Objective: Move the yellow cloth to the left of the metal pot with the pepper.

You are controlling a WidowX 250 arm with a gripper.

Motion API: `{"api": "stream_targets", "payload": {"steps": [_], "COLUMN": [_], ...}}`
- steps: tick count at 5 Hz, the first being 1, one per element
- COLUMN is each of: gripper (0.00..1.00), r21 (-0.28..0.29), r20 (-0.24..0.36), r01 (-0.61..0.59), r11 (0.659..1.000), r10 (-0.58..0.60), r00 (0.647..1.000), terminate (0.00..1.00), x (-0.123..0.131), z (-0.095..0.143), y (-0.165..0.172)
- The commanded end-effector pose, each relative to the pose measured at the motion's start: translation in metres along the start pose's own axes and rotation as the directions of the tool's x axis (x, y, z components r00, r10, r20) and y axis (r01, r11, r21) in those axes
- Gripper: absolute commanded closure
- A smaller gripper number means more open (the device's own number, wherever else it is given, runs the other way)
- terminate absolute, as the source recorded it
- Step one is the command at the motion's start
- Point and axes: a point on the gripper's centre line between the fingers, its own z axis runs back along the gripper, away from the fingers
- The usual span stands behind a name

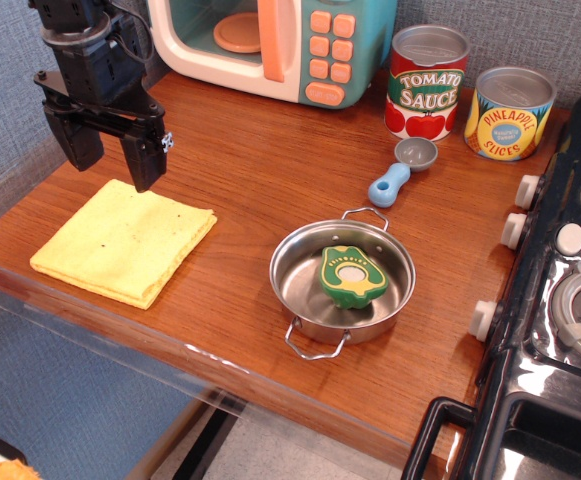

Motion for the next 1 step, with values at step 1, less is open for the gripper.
{"api": "stream_targets", "payload": {"steps": [1], "gripper": [0.0], "r21": [0.025], "r20": [0.043], "r01": [0.004], "r11": [1.0], "r10": [-0.005], "r00": [0.999], "terminate": [1.0], "x": [0.0051], "z": [0.0153], "y": [0.0018]}}
